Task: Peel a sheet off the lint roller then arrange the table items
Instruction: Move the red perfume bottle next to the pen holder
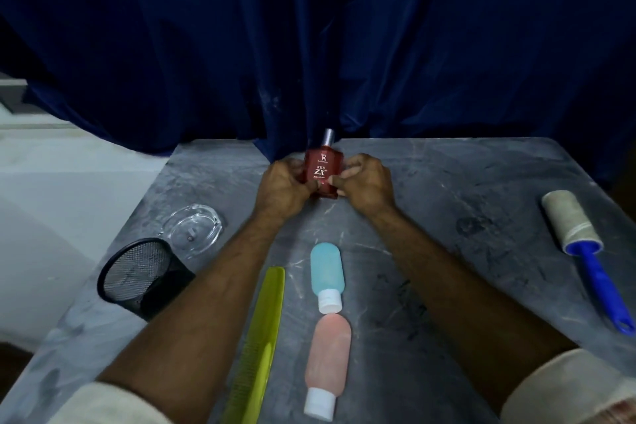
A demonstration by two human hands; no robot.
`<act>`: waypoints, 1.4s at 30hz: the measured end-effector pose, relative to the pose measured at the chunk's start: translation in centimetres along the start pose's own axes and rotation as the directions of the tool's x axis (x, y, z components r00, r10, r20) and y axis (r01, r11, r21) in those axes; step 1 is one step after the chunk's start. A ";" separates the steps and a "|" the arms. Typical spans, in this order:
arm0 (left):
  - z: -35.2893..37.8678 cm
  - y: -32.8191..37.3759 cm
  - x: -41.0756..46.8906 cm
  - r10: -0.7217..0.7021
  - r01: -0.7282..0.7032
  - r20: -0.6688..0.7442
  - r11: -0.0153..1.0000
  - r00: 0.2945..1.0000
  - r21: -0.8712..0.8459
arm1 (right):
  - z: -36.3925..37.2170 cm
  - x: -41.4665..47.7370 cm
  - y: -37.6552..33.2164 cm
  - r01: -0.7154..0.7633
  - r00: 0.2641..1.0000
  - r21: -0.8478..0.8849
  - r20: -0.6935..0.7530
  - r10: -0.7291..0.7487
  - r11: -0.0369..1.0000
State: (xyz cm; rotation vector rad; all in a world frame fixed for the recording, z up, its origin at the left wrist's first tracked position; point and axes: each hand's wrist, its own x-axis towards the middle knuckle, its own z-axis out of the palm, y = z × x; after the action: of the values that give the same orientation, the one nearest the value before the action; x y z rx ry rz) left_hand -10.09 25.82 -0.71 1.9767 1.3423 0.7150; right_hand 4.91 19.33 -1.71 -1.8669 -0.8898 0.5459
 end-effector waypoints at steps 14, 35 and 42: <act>-1.6 -2.8 -11.9 -0.115 -0.104 -0.448 0.894 0.887 -0.435 | 2.0 -9.3 -3.2 0.386 0.919 -0.060 0.117 -0.377 0.921; -3.7 -5.8 -13.4 -0.197 0.034 -0.333 0.898 0.922 -0.438 | 6.3 -10.2 -3.9 0.475 0.876 -0.285 0.248 -0.415 0.833; -4.0 -5.8 -13.5 -0.171 0.020 -0.337 0.913 0.926 -0.408 | 6.6 -10.3 -3.7 0.481 0.873 -0.293 0.249 -0.420 0.826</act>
State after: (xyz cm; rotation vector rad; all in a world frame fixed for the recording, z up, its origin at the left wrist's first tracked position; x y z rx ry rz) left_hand -20.94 15.50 -3.61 1.4864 1.3584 1.2492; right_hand -7.45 16.10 -1.31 -1.8365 -1.5828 0.2644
